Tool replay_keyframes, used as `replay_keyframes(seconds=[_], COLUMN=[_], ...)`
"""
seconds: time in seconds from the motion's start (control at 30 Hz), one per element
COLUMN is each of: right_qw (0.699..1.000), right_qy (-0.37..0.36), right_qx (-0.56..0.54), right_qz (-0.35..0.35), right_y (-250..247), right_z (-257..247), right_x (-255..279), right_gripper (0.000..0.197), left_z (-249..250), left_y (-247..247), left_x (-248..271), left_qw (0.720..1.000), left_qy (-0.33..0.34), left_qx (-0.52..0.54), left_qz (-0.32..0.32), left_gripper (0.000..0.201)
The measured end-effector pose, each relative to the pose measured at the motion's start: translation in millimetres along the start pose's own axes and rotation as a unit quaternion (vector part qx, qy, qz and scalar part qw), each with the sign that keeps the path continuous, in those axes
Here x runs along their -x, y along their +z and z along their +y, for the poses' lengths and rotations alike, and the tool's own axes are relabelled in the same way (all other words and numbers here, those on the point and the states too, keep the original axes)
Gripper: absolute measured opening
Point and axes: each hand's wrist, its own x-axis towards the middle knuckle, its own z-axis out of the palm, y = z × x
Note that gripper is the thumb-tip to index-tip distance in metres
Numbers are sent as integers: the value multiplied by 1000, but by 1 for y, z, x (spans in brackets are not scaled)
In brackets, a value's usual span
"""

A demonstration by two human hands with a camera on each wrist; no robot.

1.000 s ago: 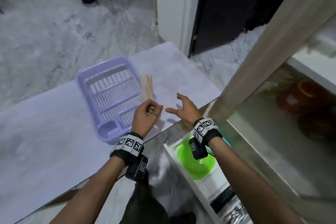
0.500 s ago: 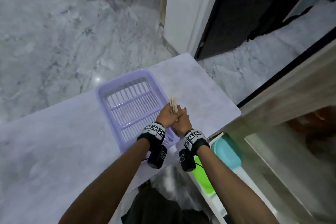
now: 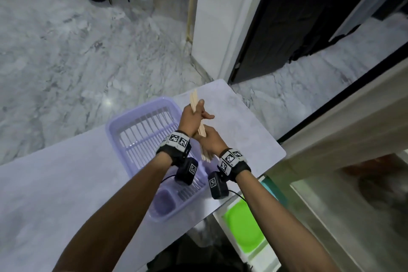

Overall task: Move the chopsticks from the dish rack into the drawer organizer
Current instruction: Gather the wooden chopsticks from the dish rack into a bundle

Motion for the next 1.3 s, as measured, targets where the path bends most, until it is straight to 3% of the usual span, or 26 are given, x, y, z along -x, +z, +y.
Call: replay_keyframes(seconds=[0.13, 0.27, 0.43, 0.57, 0.73, 0.87, 0.97, 1.1, 1.17, 1.23, 1.3], right_qw=[996, 996, 996, 992, 971, 972, 970, 943, 947, 967, 982], right_qy=[22, 27, 44, 37, 42, 64, 63, 87, 100, 100, 72], right_qx=[-57, -37, -42, -22, -58, -88, -45, -1, -10, -52, -83], right_qz=[-61, -77, -58, -121, -227, -209, -231, -320, -304, -230, -155], right_y=[-2, 11, 37, 51, 57, 71, 74, 53, 28, 4, -12], right_z=[-25, -38, -46, -48, -58, -51, -43, -51, -58, -66, -77], right_x=[-1, -2, -10, -8, -5, -10, -9, -5, -14, -26, -37], right_gripper=[30, 42, 37, 31, 25, 34, 36, 8, 29, 50, 57], left_z=[29, 40, 16, 3, 3, -9, -19, -24, -24, -24, -25], left_y=[-36, -66, -75, -93, -117, -123, -121, -120, -121, -121, -118], left_x=[-22, -21, -3, 3, 9, 11, 15, 16, 18, 22, 26], left_qw=[993, 978, 987, 977, 973, 968, 965, 973, 982, 985, 987], left_qy=[-19, -40, -68, -83, -92, -107, -121, -125, -128, -132, -133], left_qx=[115, 202, 146, 196, 213, 228, 232, 196, 141, 106, 81], left_qz=[25, -12, -31, 15, -15, -25, -23, -8, -15, -30, -44], left_gripper=[38, 34, 22, 24, 27, 23, 19, 31, 37, 39, 41])
